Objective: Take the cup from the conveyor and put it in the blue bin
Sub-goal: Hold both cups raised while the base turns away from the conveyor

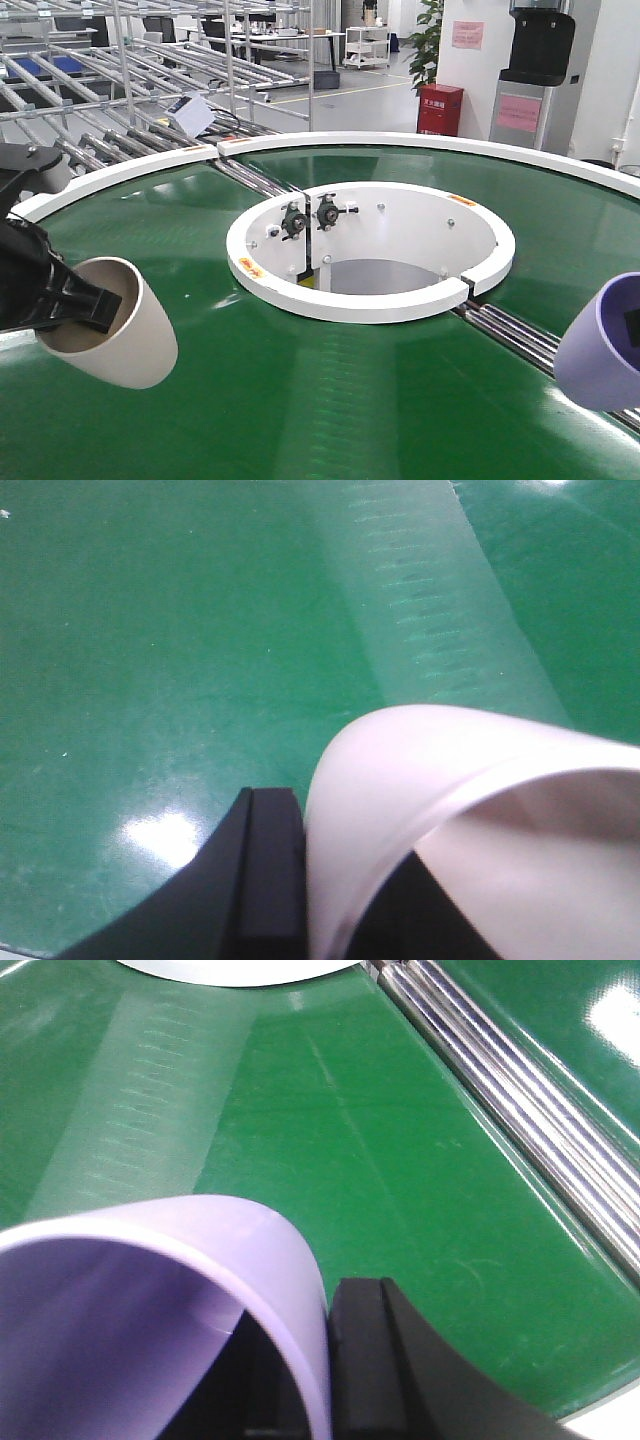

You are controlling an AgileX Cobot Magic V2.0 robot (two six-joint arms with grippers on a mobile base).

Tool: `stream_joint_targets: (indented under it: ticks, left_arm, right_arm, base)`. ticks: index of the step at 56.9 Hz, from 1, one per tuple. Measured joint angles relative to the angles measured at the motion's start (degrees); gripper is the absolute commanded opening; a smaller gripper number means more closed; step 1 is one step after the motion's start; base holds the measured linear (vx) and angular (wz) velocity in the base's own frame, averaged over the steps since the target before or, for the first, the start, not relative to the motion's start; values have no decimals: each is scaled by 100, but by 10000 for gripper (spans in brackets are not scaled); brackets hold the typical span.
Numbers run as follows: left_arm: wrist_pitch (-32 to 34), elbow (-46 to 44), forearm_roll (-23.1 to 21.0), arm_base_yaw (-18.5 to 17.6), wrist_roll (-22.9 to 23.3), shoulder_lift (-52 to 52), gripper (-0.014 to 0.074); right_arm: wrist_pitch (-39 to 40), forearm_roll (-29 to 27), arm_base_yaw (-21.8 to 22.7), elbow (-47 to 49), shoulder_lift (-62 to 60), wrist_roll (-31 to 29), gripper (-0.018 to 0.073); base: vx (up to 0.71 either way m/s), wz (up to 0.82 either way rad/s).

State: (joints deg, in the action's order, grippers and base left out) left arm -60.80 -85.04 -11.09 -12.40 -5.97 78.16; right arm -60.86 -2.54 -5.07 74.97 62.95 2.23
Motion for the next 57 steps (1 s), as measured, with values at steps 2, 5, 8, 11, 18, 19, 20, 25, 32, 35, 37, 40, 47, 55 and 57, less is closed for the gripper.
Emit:
stream_joint_targets:
  ticks: [2, 5, 8, 11, 18, 19, 20, 25, 32, 35, 37, 40, 47, 55, 57]
  left_arm:
    - [0, 0, 0, 0, 0, 0, -8]
    - [0, 0, 0, 0, 0, 0, -8]
    - [-2, 0, 2, 0, 0, 0, -8]
    - [-7, 0, 2, 0, 0, 0, -9]
    - [-12, 0, 2, 0, 0, 0, -8]
    - [-8, 0, 2, 0, 0, 0, -8]
    - [-13, 0, 2, 0, 0, 0, -8]
    - [-13, 0, 7, 0, 0, 0, -8]
    - [-14, 0, 25, 0, 0, 0, -8]
    - [-14, 0, 25, 0, 0, 0, -8]
    - [-19, 0, 25, 0, 0, 0, -8]
    - [-40, 0, 25, 0, 0, 0, -8]
    - [-50, 0, 25, 0, 0, 0, -9]
    - [-50, 0, 25, 0, 0, 0, -8]
    - [-50, 0, 25, 0, 0, 0, -8]
  right_arm:
    - [0, 0, 0, 0, 0, 0, -9]
    - [0, 0, 0, 0, 0, 0, -9]
    - [0, 0, 0, 0, 0, 0, -9]
    - [0, 0, 0, 0, 0, 0, -9]
    - [0, 0, 0, 0, 0, 0, -9]
    - [0, 0, 0, 0, 0, 0, -9]
    - [0, 0, 0, 0, 0, 0, -9]
    - [0, -5, 0, 0, 0, 0, -9]
    - [0, -5, 0, 0, 12, 0, -9]
    - [0, -11, 0, 0, 18, 0, -9]
    - [0, -11, 0, 0, 30, 0, -9]
    - [0, -11, 0, 0, 43, 0, -9]
    - [0, -11, 0, 0, 72, 0, -9]
    - [0, -6, 0, 0, 85, 0, -9]
    - [0, -6, 0, 0, 85, 0, -9]
  base:
    - [0, 0]
    - [0, 0]
    - [0, 0]
    - [0, 0]
    - [0, 0]
    - [0, -1]
    - [-1, -3]
    - [-2, -5]
    - [-4, -12]
    - [-7, -21]
    - [-9, -28]
    - [-11, -33]
    - [-11, -41]
    - [-13, -52]
    - [-15, -58]
